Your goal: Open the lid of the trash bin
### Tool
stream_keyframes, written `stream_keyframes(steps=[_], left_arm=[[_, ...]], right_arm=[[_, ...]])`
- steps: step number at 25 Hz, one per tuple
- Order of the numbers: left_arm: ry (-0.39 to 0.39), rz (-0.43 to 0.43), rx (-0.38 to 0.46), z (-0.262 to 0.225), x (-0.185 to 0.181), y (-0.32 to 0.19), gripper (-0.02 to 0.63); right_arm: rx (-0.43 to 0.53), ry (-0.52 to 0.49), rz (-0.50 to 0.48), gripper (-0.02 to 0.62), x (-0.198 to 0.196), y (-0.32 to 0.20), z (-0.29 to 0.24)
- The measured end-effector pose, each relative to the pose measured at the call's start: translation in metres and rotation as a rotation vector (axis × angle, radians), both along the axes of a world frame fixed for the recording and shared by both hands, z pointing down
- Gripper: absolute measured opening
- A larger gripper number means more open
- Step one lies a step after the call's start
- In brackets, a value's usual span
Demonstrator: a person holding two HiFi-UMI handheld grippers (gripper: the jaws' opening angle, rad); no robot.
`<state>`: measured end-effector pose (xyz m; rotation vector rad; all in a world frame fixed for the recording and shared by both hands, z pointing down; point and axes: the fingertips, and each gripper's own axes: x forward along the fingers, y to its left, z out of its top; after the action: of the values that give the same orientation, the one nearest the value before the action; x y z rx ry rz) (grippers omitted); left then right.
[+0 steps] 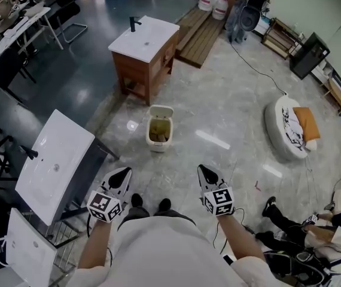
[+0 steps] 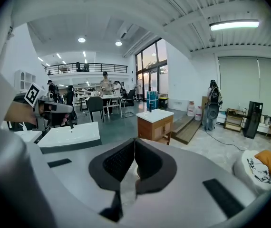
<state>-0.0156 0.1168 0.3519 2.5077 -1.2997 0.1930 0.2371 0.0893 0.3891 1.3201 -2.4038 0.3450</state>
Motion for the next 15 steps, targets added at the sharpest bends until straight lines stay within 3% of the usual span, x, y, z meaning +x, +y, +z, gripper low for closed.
stream_keyframes(steps=[6,15], left_arm=[[-0.048,0.025,0.029,-0.007,-0.011,0.006,0.017],[-0.034,0.044,0.074,-0.025,-0.027,-0.001,0.017]], right_arm=[[0.072,0.007,0.022,0.031,-0.008,0.012,-0.028],[0.112,-0.005,0.052,0.031,-0.022,0.017,-0.045]])
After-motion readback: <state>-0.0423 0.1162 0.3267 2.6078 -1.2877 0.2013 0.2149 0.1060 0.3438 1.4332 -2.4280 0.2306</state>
